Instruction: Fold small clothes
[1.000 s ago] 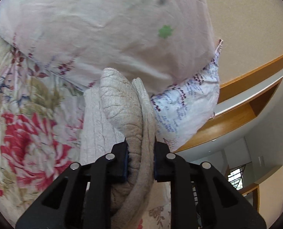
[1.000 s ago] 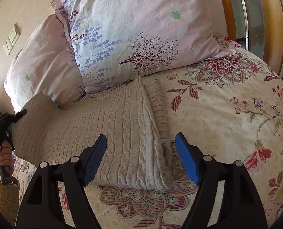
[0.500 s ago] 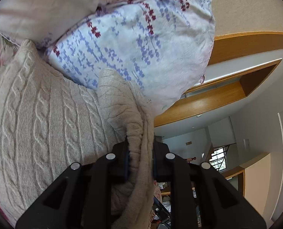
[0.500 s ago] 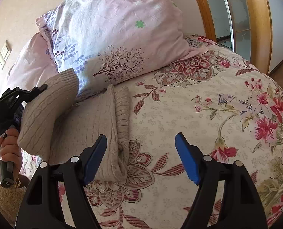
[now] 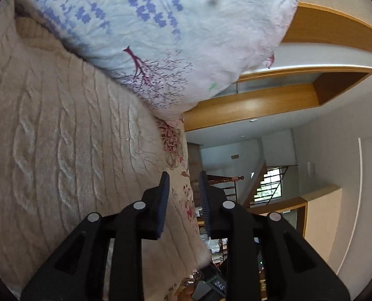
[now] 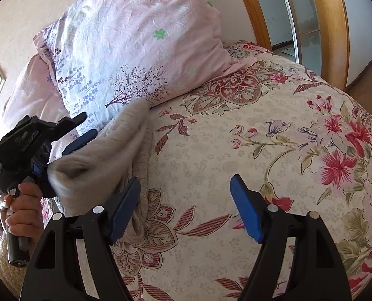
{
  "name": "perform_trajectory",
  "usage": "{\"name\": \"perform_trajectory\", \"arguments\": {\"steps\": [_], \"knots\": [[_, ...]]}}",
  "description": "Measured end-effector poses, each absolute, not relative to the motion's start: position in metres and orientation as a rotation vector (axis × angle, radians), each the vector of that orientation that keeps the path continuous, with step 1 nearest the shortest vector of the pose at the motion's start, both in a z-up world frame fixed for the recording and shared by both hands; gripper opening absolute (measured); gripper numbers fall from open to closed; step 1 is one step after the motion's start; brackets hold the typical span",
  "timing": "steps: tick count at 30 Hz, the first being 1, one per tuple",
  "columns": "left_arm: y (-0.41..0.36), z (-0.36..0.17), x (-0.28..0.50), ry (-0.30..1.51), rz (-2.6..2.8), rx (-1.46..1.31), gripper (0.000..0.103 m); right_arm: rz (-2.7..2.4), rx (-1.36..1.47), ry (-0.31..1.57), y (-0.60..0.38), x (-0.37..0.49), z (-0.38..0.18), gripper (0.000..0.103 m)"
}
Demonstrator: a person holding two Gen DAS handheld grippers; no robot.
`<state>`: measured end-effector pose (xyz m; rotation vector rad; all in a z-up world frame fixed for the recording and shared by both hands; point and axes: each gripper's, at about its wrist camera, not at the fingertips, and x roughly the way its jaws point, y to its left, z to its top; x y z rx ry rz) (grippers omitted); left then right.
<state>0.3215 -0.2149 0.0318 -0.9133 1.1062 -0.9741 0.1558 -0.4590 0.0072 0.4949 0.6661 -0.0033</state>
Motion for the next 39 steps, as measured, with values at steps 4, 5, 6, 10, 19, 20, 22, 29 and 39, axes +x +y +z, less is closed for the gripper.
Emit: {"name": "perform_trajectory", "arguments": {"steps": [4, 5, 6, 10, 19, 20, 22, 29, 39], "knots": [[-0.166, 0.062, 0.306, 0.993, -0.951, -0.838, 0.052, 0.071, 0.611, 0.633, -0.475, 0.161, 0.018, 0.075], [-0.15, 0.066, 0.303, 0.974, -0.928, -0.819, 0.053, 0.111, 0.651, 0.637, -0.478, 0.166, 0.019, 0.075], [-0.133, 0.069, 0.3, 0.957, -0.896, -0.796, 0.055, 0.155, 0.696, 0.645, -0.48, 0.172, 0.019, 0.075], [-0.076, 0.066, 0.288, 0.944, -0.745, -0.706, 0.06, 0.285, 0.82, 0.697, -0.478, 0.202, 0.015, 0.075], [-0.042, 0.027, 0.267, 1.041, -0.685, -0.607, 0.062, 0.281, 0.802, 0.795, -0.448, 0.226, 0.001, 0.064], [-0.046, 0.027, 0.263, 1.046, -0.682, -0.584, 0.062, 0.279, 0.785, 0.8, -0.444, 0.226, 0.001, 0.061], [-0.049, 0.024, 0.255, 1.063, -0.693, -0.556, 0.062, 0.295, 0.749, 0.815, -0.437, 0.228, 0.0, 0.032], [-0.063, 0.016, 0.225, 1.1, -0.715, -0.453, 0.062, 0.234, 0.633, 0.668, -0.43, 0.216, 0.029, 0.011], [-0.063, -0.003, 0.221, 1.147, -0.761, -0.453, 0.02, 0.122, 0.625, 0.781, -0.438, 0.21, -0.015, 0.011]]}}
